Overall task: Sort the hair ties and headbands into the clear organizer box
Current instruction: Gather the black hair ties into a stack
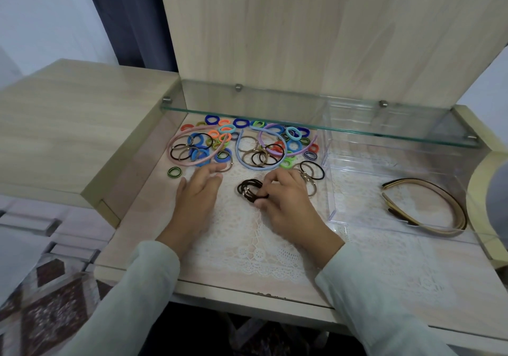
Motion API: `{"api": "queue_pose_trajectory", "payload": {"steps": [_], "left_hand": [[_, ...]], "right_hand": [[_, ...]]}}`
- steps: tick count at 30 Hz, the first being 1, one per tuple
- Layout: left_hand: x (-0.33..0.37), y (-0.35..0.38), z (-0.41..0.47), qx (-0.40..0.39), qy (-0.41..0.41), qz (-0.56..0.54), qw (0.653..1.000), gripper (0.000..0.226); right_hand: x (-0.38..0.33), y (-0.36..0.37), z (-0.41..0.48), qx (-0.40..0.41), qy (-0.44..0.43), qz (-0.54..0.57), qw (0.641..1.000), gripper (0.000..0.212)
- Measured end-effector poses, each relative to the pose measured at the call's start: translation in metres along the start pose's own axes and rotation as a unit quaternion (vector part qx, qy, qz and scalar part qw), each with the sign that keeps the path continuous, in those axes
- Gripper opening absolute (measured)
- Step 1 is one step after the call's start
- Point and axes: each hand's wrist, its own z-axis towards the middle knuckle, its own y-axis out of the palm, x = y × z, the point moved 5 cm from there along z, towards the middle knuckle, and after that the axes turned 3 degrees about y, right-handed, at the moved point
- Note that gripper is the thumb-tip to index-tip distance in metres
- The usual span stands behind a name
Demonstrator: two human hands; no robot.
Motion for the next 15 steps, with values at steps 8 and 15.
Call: {"api": "queue_pose_trajectory", "payload": {"steps": [8, 15], "left_hand": [[0.024, 0.011, -0.005, 0.080, 0.062, -0.027, 0.995, 0.011], [0.031, 0.044, -0.001, 0.043, 0.006, -0.123, 0.992, 0.034]], "right_hand": [[0.015, -0.001, 0.008, 0.046, 0.178, 0.215, 0.959, 0.006], [0.017, -0.009, 0.003, 0.090, 0.194, 0.317, 0.924, 0.014]]}}
